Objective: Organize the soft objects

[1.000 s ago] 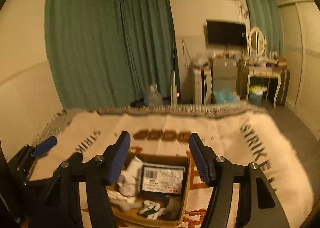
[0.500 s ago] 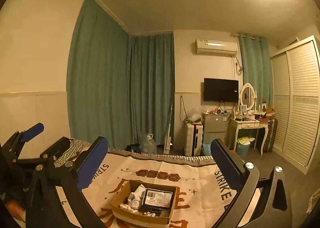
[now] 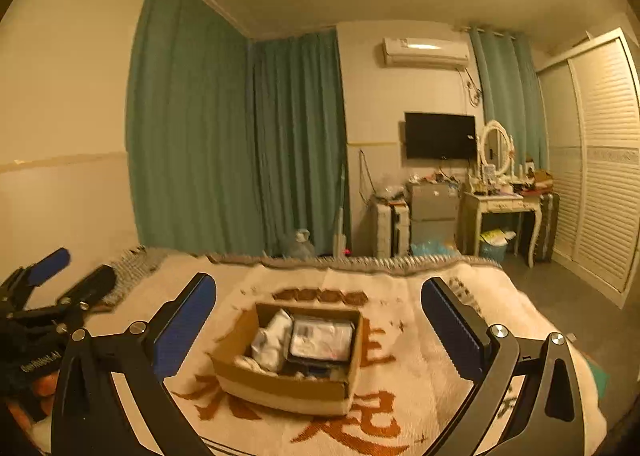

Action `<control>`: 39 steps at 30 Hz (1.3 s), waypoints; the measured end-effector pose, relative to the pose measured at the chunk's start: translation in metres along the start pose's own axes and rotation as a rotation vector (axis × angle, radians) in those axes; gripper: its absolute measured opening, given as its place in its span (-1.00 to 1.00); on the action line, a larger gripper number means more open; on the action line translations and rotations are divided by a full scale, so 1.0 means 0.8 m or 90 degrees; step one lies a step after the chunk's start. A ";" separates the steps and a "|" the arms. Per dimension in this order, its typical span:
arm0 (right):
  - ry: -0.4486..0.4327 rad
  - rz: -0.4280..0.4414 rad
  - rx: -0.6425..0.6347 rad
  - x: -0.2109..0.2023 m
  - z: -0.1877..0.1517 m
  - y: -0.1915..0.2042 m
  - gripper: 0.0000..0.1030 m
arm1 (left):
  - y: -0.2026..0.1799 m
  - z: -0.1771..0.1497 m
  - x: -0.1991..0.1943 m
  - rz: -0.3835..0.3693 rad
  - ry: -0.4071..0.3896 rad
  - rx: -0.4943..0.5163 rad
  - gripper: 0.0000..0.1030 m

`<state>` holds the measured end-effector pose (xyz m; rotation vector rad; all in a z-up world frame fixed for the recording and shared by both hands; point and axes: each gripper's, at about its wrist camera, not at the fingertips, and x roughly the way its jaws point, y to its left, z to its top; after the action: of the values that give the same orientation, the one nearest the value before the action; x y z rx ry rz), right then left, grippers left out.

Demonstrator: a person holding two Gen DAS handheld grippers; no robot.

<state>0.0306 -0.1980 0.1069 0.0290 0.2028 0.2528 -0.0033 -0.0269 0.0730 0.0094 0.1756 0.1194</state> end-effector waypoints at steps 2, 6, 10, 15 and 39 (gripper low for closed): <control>0.023 -0.011 -0.011 0.020 -0.024 -0.001 1.00 | 0.000 -0.013 0.007 0.012 0.015 0.003 0.94; 0.051 -0.015 -0.010 0.044 -0.054 -0.004 1.00 | -0.007 -0.025 0.016 0.003 0.039 0.014 0.94; 0.068 -0.024 -0.005 0.059 -0.069 -0.003 1.00 | -0.008 -0.034 0.014 0.003 0.049 0.024 0.94; 0.069 -0.022 -0.010 0.057 -0.070 0.001 1.00 | -0.006 -0.038 0.016 -0.001 0.059 0.022 0.94; 0.066 -0.034 0.012 0.046 -0.066 -0.006 1.00 | 0.002 -0.042 0.014 -0.011 0.067 0.012 0.94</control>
<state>0.0562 -0.1933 0.0477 0.0298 0.3087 0.1999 0.0020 -0.0240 0.0381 0.0206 0.2826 0.1004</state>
